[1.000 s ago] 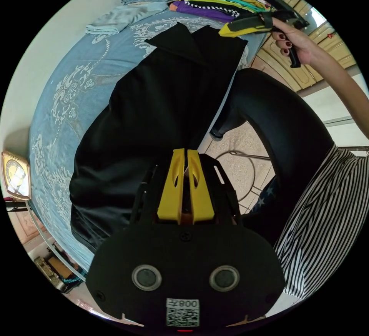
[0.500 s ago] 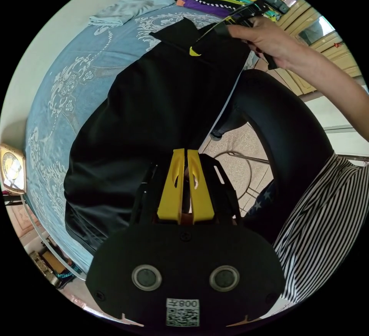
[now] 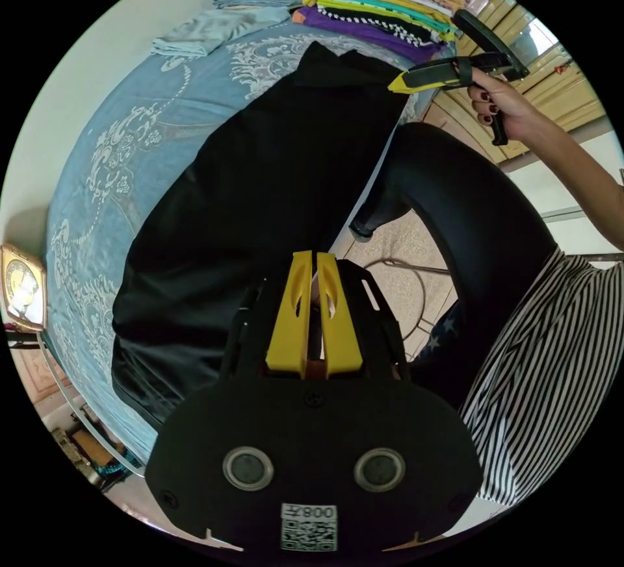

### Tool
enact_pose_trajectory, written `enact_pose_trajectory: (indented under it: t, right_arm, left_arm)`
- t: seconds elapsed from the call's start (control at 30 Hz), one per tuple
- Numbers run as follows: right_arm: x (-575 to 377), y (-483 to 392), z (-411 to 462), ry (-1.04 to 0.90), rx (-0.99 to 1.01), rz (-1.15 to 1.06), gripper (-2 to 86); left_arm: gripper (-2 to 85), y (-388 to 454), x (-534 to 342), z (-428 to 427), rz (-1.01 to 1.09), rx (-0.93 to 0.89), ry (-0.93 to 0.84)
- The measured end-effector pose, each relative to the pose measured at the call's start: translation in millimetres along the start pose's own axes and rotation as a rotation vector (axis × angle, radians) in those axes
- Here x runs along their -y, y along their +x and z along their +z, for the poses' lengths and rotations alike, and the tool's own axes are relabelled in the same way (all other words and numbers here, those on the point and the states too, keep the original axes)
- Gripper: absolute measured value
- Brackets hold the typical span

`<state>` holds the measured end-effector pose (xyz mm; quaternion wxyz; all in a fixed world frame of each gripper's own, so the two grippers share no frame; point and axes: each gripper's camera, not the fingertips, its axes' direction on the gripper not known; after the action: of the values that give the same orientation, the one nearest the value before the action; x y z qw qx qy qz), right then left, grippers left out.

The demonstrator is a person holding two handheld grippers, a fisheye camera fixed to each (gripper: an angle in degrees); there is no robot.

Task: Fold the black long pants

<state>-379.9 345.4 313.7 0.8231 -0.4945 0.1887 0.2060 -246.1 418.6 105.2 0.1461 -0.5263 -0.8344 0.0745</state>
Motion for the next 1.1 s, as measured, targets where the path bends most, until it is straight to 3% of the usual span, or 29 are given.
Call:
enact_pose_trajectory:
  t: [0.33, 0.67, 0.9, 1.1]
  right_arm:
    - [-49, 31, 28, -0.021, 0.004, 0.085, 0.3]
    - [-49, -73, 67, 0.046, -0.379, -0.339, 6.0]
    - [-43, -78, 128, -0.029, -0.542, -0.397, 6.1]
    - [-67, -62, 136, 0.023, -0.533, -0.387, 1.4]
  left_arm:
    - [1.9, -23, 33, 16, -0.071, -0.061, -0.083]
    - [1.7, -40, 48, -21, -0.126, -0.205, 0.077]
    - [1.3, -78, 132, -25, -0.190, -0.357, 0.201]
    - [0.6, -100, 222, 1, -0.252, -0.413, 0.144]
